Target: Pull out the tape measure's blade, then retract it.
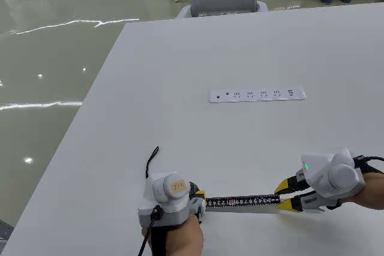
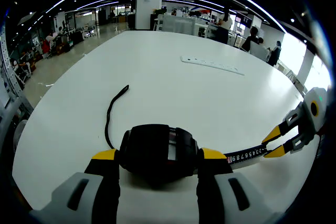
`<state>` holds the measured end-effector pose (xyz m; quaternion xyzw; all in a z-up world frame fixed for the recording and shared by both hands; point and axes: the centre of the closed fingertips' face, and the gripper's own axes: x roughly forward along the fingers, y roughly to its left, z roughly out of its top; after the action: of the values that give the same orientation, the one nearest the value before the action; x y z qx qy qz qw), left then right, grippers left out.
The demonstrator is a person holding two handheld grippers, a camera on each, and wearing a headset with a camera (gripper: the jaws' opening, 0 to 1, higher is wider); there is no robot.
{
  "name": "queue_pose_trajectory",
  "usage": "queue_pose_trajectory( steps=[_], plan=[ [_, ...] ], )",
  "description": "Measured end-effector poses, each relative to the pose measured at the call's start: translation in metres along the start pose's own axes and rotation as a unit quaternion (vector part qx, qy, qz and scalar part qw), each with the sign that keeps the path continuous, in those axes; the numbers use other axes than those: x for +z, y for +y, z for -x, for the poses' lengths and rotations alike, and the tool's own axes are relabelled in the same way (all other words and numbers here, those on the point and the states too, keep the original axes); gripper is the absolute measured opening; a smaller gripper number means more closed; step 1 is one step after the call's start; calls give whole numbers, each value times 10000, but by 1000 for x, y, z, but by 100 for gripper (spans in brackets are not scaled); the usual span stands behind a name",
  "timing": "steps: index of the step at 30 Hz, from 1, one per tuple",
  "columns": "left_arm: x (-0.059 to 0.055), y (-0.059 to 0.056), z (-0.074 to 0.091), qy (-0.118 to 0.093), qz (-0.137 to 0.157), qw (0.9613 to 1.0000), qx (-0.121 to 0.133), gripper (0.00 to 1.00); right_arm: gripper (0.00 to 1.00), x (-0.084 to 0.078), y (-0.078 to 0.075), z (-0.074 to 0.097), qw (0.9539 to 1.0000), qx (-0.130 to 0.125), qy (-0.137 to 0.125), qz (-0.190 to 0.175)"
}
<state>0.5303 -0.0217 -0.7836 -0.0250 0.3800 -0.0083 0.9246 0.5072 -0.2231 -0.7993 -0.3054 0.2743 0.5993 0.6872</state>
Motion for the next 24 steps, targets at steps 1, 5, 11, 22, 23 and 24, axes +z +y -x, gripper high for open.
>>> queue_pose_trajectory(
  steps=[1, 5, 11, 22, 23, 24],
  plan=[
    [0, 0, 0, 2, 1, 10000, -2, 55, 14, 0, 0, 0, 10000, 1, -2, -2],
    [0, 0, 0, -11, 2, 10000, -6, 55, 14, 1, 0, -1, 10000, 4, -9, -2],
    [0, 0, 1, -3, -2, 10000, -13, 55, 14, 2, 0, -1, 10000, 6, -10, 8],
    [-1, 0, -1, -10, -5, 10000, -13, 55, 14, 3, 0, -2, 10000, 1, -10, 11],
    [0, 0, -1, -12, -8, 10000, -13, 55, 14, 3, 0, -3, 10000, 2, -11, 8],
    [0, 0, -1, -13, -8, 10000, -12, 55, 14, 4, 0, -3, 10000, 3, -11, 11]
  ],
)
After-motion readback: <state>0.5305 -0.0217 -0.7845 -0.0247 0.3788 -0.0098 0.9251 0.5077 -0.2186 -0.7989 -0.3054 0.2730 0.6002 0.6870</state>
